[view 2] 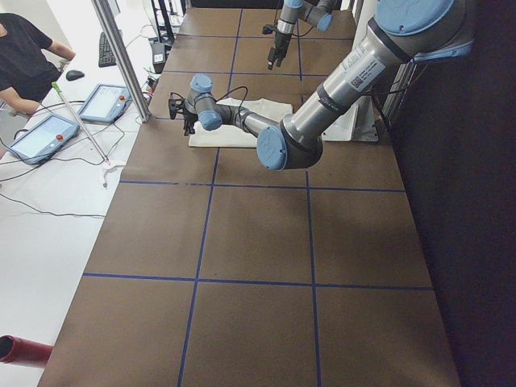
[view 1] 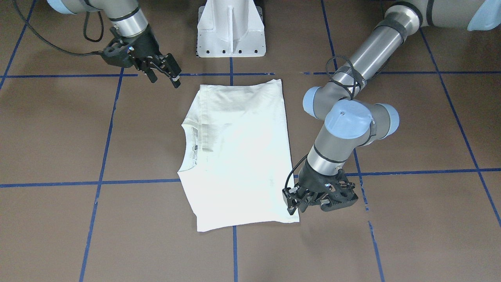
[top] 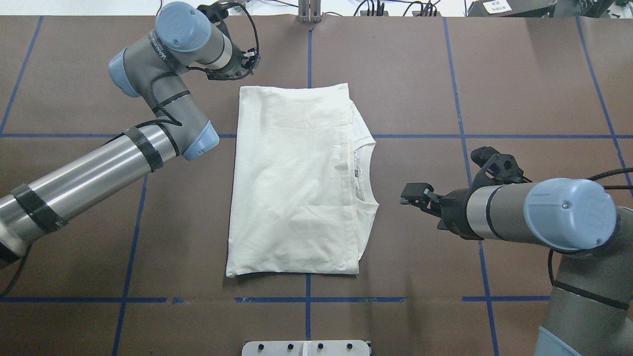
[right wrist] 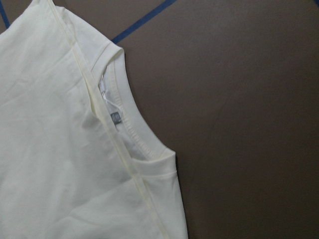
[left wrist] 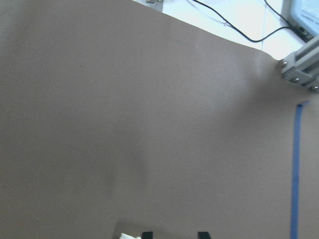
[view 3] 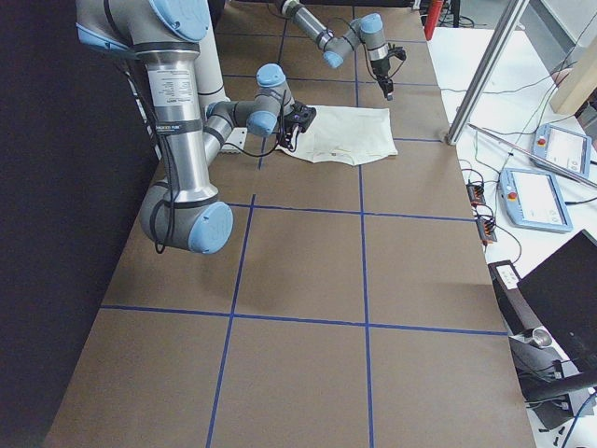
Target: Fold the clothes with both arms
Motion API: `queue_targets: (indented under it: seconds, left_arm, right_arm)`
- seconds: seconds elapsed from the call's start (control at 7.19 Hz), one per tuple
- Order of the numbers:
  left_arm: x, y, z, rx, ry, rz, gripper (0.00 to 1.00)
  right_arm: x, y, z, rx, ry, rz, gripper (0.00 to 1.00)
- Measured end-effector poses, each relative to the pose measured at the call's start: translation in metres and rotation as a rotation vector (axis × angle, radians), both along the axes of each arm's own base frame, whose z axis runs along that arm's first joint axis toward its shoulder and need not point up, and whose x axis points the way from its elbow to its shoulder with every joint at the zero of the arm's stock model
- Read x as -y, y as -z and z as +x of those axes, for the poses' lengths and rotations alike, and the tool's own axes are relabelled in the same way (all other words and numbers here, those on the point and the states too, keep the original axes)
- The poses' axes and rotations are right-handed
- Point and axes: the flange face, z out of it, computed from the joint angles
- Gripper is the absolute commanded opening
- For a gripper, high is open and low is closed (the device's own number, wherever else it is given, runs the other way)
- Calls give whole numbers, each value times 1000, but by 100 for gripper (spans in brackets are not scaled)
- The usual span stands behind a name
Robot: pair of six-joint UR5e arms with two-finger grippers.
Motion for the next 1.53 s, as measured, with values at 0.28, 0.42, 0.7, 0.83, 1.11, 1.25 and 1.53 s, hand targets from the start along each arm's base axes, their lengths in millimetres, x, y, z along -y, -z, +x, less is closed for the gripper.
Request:
queue_targets:
  seconds: [0.28, 0.42, 0.7, 0.83, 1.11, 1.25, 1.53]
  left_arm:
    - [-27, -2, -24, -41, -33, 11, 43]
    - [-30, -3, -27, -45, -36, 11, 43]
    - [-32, -4, -28, -46, -37, 11, 43]
    - [-32, -4, -28, -45, -36, 11, 43]
    - [-32, -4, -28, -45, -36, 11, 44]
    - [-32, -4, -28, -45, -36, 10, 44]
    - [-32, -6, -29, -43, -35, 8, 44]
  right_arm:
    - [-33, 27, -64, -87, -19, -62, 81]
    - [-41, 25, -87, -120, -33, -63, 77]
    - [-42, 15, -113, -163, -47, -61, 73]
    - [-42, 10, -121, -173, -49, -60, 70]
    - [-46, 0, -134, -191, -40, -63, 68]
    - [-49, -5, -139, -202, -35, -65, 66]
    - [-52, -12, -146, -218, -26, -67, 58]
